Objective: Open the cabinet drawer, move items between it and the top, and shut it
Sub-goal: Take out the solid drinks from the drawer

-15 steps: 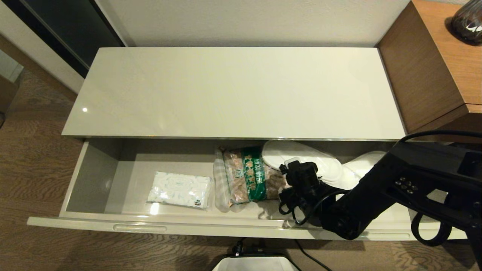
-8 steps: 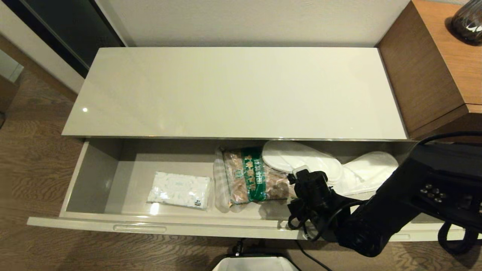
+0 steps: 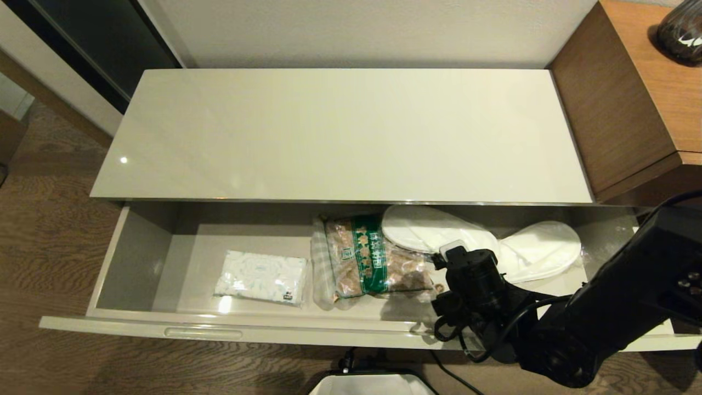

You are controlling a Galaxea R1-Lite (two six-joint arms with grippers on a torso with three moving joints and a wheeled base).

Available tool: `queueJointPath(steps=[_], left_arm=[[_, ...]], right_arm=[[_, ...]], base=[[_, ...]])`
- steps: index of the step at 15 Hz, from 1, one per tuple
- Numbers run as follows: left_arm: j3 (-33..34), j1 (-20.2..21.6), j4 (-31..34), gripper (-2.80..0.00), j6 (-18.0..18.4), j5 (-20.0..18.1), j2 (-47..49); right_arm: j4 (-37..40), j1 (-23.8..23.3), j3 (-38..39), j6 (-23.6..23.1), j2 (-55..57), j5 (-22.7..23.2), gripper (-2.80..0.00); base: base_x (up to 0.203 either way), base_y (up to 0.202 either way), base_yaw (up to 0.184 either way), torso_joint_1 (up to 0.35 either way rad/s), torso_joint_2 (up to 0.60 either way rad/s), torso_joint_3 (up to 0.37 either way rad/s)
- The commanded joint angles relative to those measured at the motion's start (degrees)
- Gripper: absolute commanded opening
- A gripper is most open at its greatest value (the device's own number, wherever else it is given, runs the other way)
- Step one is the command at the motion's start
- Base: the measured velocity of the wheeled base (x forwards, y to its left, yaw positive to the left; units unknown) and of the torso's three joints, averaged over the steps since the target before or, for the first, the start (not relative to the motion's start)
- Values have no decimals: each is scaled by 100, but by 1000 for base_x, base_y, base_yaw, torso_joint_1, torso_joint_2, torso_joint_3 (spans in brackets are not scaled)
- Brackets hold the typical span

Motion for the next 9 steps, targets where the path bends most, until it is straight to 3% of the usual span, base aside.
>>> queueJointPath(steps=[1, 4, 9], left_arm=[[0, 7, 0, -280, 7, -2, 9], [0, -2, 0, -280, 7, -2, 9], [0, 6, 0, -280, 7, -2, 9]], right_arm=[[-42, -225, -100, -22, -86, 19, 0], [-52, -791, -475, -43, 72, 298, 0], [-12, -1367, -939, -38, 147, 1378, 0]], base=[[0, 0, 0, 0, 0, 0], [0, 0, 0, 0, 0, 0], [0, 0, 0, 0, 0, 0]])
